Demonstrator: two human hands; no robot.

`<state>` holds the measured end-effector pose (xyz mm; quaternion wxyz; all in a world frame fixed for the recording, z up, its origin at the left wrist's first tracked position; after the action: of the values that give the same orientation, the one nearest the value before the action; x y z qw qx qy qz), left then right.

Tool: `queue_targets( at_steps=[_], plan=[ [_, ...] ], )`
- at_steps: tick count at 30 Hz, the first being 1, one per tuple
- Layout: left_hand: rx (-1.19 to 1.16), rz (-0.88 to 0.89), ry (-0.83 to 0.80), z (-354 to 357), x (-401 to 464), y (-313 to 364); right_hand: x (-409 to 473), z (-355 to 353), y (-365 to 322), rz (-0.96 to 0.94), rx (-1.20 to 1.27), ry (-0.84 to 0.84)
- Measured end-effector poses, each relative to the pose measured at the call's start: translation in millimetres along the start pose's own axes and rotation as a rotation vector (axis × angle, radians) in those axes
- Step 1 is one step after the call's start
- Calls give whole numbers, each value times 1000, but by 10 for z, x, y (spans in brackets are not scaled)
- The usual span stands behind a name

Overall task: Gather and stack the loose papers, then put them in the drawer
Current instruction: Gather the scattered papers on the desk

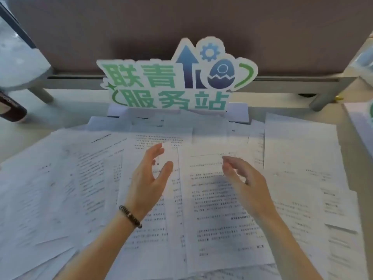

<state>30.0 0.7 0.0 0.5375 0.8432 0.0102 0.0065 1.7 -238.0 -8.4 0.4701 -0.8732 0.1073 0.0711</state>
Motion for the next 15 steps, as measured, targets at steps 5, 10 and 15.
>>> queue_targets(
  at_steps=[5, 10, 15],
  plan=[
    [55, 29, 45, 34, 38, -293, 74, -3, 172, -67, -90, 113],
    [111, -8, 4, 113, 35, -454, 114, 92, 292, -106, -440, 99],
    [206, -12, -48, 151, -87, -539, -16, 207, 368, -71, -785, 64]
  ],
)
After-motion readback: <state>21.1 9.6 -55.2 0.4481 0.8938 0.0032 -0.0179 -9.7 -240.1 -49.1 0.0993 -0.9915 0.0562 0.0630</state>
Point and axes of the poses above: each hand's wrist, its own x-axis towards the middle knuckle, its own z-axis out of the palm, y = z × x, the point moved 3 cm from there along x, towards the middle knuckle, and after that the axes turned 12 degrees about -x, right-handed, at the moved point
